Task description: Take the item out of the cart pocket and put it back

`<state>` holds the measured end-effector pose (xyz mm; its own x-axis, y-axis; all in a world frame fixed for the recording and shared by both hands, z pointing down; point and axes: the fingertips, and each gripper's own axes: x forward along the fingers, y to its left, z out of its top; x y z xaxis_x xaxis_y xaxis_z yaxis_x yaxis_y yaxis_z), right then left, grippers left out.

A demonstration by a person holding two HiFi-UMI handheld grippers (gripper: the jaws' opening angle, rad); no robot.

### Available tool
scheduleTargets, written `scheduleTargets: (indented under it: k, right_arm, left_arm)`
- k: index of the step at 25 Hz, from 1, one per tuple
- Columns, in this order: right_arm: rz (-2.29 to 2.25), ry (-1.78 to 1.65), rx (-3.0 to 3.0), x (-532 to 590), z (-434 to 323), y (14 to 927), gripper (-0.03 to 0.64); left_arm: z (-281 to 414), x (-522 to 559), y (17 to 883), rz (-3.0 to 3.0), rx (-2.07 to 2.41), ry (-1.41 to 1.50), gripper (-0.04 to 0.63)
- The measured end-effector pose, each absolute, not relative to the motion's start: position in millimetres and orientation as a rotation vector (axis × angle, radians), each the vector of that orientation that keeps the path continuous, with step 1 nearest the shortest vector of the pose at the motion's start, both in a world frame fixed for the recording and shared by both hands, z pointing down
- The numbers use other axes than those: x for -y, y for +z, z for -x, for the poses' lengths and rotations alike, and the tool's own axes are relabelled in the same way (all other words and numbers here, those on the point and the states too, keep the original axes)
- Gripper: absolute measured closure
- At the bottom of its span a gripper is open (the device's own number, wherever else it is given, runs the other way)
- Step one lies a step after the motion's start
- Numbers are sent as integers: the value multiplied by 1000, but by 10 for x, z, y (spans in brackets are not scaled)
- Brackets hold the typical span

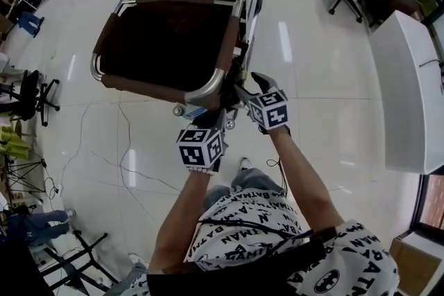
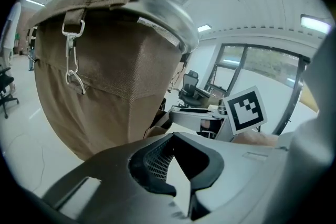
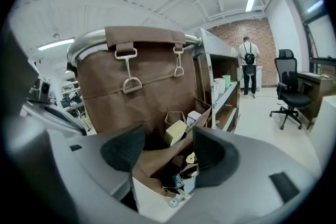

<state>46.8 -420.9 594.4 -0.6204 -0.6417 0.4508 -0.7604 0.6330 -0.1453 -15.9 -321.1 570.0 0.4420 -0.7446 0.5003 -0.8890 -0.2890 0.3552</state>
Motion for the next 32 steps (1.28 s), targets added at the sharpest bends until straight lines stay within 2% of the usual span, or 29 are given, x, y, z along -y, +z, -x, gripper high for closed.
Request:
scheduleTargets:
  k: [8, 10, 13, 15, 22, 32]
  right_arm:
    - [-1294, 497, 2561, 3698, -676, 5358, 325]
    - [-1326, 493, 2576, 3425, -652, 5209, 402]
    - [-1370, 511, 2593, 2864, -505, 5052, 581]
    - [-1384, 520, 2584, 2505, -362, 5019, 617]
    - [-1425, 504, 2506, 1528, 82, 5042, 617]
    - [-1421, 576, 2474, 736, 236, 4966, 617]
  left_arm:
    - [355, 2877, 5512, -2168, 1332, 265, 592]
    - [412, 2699, 5444, -2192, 1313, 252, 592]
    - [559, 2327, 5331, -2224, 1289, 234, 592]
    - [672, 2077, 5272, -2242, 1276, 222, 592]
    - [892, 1274, 5105, -2305, 1164, 173, 592]
    - [812, 694, 4882, -2320, 1124, 113, 592]
